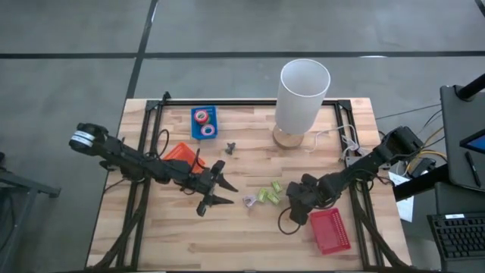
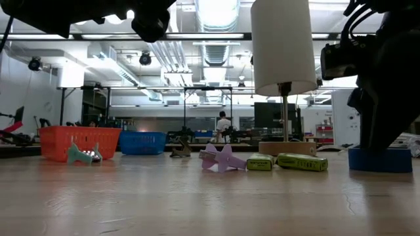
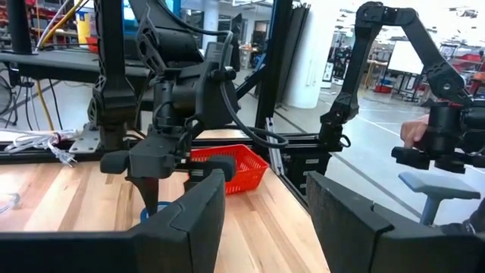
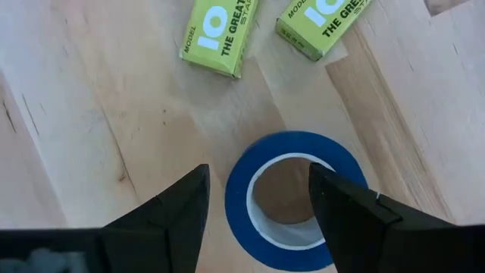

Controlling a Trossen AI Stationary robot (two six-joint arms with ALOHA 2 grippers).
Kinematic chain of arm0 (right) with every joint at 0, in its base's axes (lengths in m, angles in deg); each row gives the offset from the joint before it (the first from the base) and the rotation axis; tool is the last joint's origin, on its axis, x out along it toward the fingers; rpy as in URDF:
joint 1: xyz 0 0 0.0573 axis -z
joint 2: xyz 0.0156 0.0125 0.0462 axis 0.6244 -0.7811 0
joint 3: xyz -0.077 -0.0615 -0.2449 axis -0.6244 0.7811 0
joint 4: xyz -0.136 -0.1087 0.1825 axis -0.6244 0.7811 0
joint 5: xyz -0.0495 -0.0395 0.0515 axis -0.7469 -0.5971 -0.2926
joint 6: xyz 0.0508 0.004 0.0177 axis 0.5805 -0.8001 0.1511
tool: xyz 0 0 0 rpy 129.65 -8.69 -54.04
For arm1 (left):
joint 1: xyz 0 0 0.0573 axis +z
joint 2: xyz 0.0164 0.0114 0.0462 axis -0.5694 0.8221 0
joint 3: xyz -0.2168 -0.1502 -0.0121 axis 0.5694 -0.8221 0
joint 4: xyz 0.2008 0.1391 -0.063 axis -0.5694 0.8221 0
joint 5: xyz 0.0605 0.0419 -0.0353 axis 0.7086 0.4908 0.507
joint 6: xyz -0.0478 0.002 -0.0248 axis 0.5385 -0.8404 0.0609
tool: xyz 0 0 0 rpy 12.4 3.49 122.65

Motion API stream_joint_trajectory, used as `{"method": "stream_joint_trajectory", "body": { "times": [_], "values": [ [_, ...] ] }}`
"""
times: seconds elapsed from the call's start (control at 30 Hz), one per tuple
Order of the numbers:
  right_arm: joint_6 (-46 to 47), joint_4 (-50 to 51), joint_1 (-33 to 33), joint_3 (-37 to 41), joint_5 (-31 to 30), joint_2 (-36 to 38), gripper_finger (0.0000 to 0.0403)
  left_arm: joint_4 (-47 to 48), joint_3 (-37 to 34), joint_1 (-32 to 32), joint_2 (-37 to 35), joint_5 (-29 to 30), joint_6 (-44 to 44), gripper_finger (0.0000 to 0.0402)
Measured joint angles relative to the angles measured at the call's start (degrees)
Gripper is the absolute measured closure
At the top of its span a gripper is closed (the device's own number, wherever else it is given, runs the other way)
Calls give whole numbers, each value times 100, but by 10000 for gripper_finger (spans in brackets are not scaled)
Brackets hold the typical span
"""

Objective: Pick and place Stapler, Stapler remover, tape
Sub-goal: Stack the blue tape on top of the pink tape into the blue bin

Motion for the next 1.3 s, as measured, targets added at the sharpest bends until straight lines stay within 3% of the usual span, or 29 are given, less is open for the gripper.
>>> {"method": "stream_joint_trajectory", "body": {
  "times": [0.37,0.93,1.3],
  "values": [
    [159,-4,-2,0,8,0,243,6,-13,0,0,-1,14,213],
    [612,-22,-87,135,170,0,282,68,-57,0,0,-2,125,213],
    [565,-178,-88,354,191,4,360,368,-59,0,0,62,158,213]
  ]
}}
